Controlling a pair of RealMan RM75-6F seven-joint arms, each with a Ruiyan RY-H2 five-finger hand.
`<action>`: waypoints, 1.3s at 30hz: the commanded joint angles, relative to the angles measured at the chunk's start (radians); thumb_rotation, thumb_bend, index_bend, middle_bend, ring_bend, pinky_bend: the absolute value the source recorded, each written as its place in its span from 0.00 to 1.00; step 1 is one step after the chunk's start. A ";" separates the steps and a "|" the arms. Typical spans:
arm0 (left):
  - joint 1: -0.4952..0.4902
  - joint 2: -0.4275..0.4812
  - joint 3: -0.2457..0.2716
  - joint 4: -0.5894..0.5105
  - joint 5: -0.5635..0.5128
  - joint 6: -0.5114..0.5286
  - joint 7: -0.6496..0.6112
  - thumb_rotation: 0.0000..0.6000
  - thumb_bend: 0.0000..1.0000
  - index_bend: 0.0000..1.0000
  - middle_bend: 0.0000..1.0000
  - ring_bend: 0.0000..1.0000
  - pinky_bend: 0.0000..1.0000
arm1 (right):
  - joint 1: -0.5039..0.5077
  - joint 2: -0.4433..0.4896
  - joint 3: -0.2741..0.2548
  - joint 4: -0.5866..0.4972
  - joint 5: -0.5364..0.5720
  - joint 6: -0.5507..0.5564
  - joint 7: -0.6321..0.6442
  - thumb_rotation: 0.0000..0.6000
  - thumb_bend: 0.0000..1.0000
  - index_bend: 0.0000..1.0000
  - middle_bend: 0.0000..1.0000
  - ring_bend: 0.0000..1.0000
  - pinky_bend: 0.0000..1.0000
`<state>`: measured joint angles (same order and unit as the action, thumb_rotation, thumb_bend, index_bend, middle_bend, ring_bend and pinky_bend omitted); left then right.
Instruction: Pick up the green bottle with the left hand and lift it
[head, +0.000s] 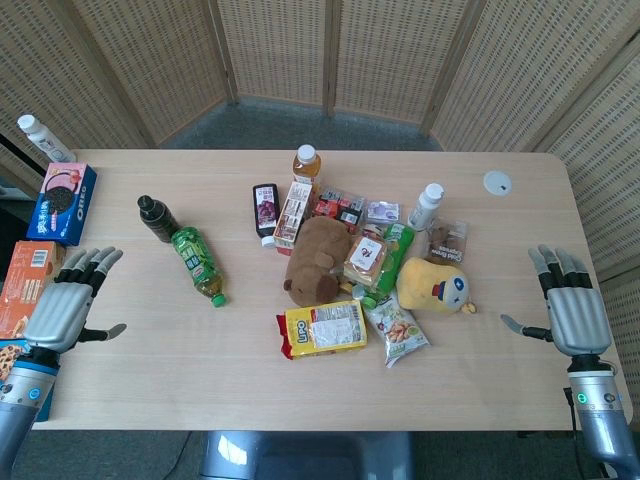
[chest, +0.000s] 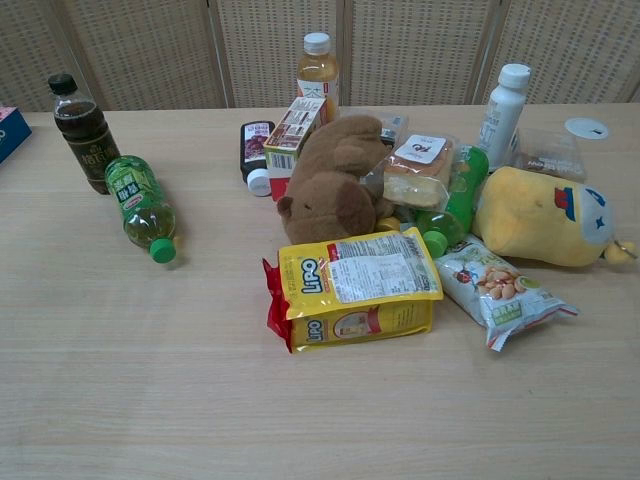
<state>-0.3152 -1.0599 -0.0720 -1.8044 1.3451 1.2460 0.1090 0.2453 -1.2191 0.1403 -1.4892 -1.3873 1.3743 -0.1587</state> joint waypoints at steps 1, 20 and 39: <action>-0.006 -0.007 -0.003 0.006 -0.002 -0.008 -0.002 1.00 0.14 0.01 0.01 0.00 0.00 | 0.000 -0.001 0.000 0.002 0.003 -0.004 0.001 0.60 0.00 0.00 0.03 0.01 0.00; -0.072 0.015 -0.007 0.035 0.013 -0.099 0.047 1.00 0.14 0.01 0.01 0.00 0.00 | -0.023 0.016 -0.003 -0.026 0.005 0.021 -0.009 0.61 0.00 0.00 0.03 0.01 0.00; -0.257 -0.220 -0.012 0.358 -0.024 -0.345 0.156 1.00 0.14 0.01 0.00 0.00 0.00 | -0.050 0.029 -0.006 -0.043 0.010 0.050 -0.020 0.61 0.00 0.00 0.03 0.01 0.00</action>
<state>-0.5419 -1.2353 -0.0772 -1.4952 1.3290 0.9357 0.2761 0.1969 -1.1915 0.1342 -1.5306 -1.3781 1.4223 -0.1777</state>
